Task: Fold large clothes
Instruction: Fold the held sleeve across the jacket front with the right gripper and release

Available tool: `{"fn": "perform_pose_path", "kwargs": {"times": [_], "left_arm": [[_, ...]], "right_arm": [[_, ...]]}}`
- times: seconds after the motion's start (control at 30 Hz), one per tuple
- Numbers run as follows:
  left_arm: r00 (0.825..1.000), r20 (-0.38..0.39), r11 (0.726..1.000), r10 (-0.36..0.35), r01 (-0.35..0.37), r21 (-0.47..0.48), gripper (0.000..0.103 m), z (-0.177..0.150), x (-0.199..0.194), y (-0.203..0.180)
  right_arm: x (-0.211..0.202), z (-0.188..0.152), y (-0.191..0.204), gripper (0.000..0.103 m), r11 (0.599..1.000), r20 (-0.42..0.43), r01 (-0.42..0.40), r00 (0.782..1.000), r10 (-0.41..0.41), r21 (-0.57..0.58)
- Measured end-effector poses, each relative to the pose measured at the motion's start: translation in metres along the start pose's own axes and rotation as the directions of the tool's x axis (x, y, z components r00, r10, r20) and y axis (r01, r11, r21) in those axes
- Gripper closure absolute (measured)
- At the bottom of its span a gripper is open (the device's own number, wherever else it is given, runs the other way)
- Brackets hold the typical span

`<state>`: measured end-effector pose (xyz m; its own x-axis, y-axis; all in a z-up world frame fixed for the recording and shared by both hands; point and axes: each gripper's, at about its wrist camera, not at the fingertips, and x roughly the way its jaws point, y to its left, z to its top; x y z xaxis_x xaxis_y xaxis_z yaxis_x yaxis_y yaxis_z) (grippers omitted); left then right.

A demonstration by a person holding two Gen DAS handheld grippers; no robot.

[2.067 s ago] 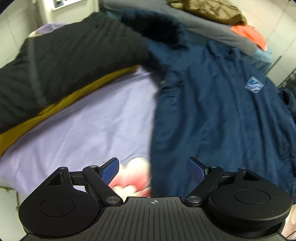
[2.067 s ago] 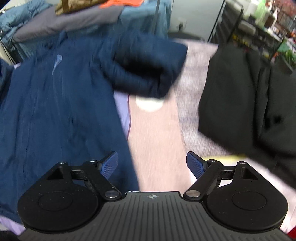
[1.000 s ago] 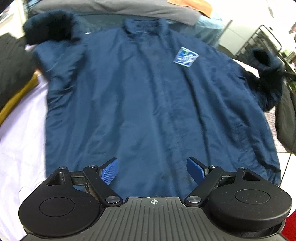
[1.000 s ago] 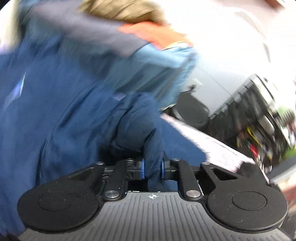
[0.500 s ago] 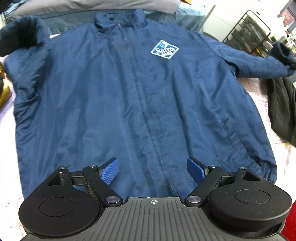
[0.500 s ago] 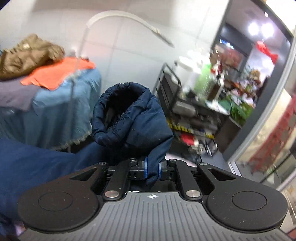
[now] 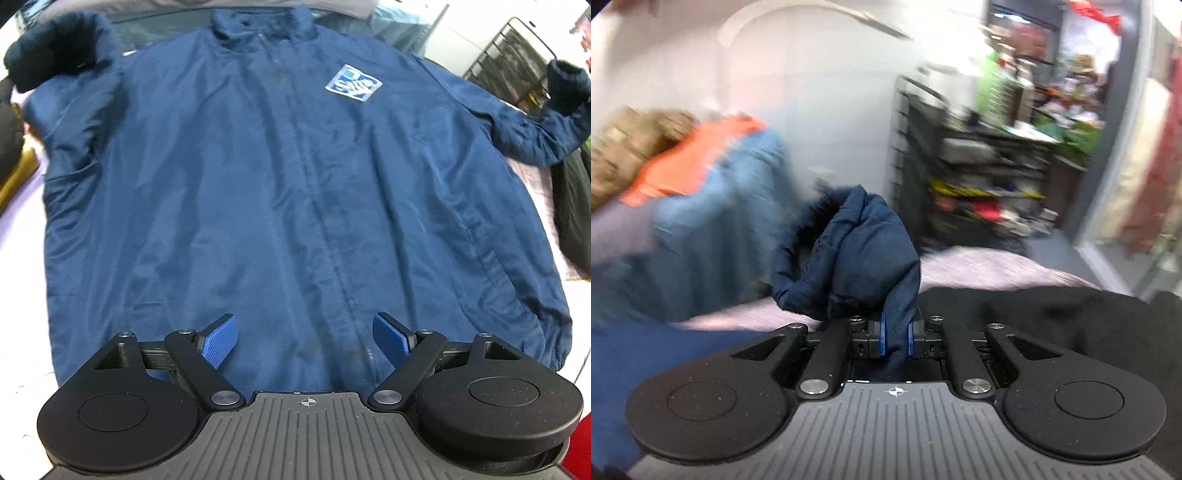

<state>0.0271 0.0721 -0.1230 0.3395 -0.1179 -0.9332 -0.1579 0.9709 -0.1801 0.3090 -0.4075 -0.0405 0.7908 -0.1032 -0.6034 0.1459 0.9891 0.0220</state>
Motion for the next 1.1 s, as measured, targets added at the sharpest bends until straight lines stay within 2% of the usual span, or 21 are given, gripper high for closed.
{"fn": "perform_pose_path", "kwargs": {"times": [0.07,0.17,0.23,0.33,0.53,0.67,0.77,0.83,0.87,0.97,1.1], "left_arm": [[1.000,0.023,1.000,0.011,-0.011,-0.014,0.000,0.002,-0.006,0.006],[0.997,0.062,0.999,0.040,-0.039,-0.021,0.000,0.004,-0.015,0.015],[0.994,0.085,0.997,0.073,-0.071,-0.029,0.000,0.003,-0.020,0.021],[0.987,0.113,0.993,0.111,-0.106,-0.055,0.000,-0.001,-0.027,0.032],[0.981,0.120,0.983,0.154,-0.140,-0.116,0.000,-0.017,-0.034,0.056],[0.979,0.117,0.976,0.165,-0.145,-0.165,0.000,-0.031,-0.039,0.073],[0.978,0.115,0.971,0.172,-0.148,-0.190,0.000,-0.039,-0.038,0.083],[0.980,0.105,0.969,0.169,-0.146,-0.198,0.000,-0.042,-0.035,0.088],[0.981,0.101,0.969,0.168,-0.146,-0.199,0.000,-0.042,-0.034,0.090],[0.982,0.101,0.972,0.161,-0.140,-0.190,0.000,-0.041,-0.032,0.091],[0.983,0.104,0.976,0.151,-0.131,-0.175,0.000,-0.036,-0.029,0.091]], "right_arm": [[-0.019,0.008,0.025,0.090,0.993,0.028,-0.114,0.993,0.113,0.019],[-0.042,0.010,0.070,0.089,0.956,0.038,-0.292,0.956,0.291,0.040],[-0.054,0.006,0.103,0.089,0.915,0.021,-0.399,0.917,0.398,0.059],[-0.062,-0.008,0.160,0.089,0.836,-0.041,-0.541,0.837,0.546,0.091],[-0.068,-0.060,0.277,0.089,0.749,-0.179,-0.661,0.733,0.656,0.035],[-0.073,-0.102,0.340,0.089,0.712,-0.280,-0.703,0.682,0.676,0.007],[-0.087,-0.130,0.379,0.089,0.696,-0.339,-0.718,0.659,0.671,-0.018],[-0.089,-0.146,0.396,0.089,0.692,-0.364,-0.721,0.654,0.664,-0.034],[-0.094,-0.155,0.403,0.089,0.693,-0.371,-0.719,0.659,0.654,-0.053],[-0.096,-0.176,0.420,0.088,0.702,-0.397,-0.696,0.693,0.601,-0.151],[-0.095,-0.197,0.427,0.083,0.689,-0.425,-0.680,0.717,0.552,-0.251]]}}
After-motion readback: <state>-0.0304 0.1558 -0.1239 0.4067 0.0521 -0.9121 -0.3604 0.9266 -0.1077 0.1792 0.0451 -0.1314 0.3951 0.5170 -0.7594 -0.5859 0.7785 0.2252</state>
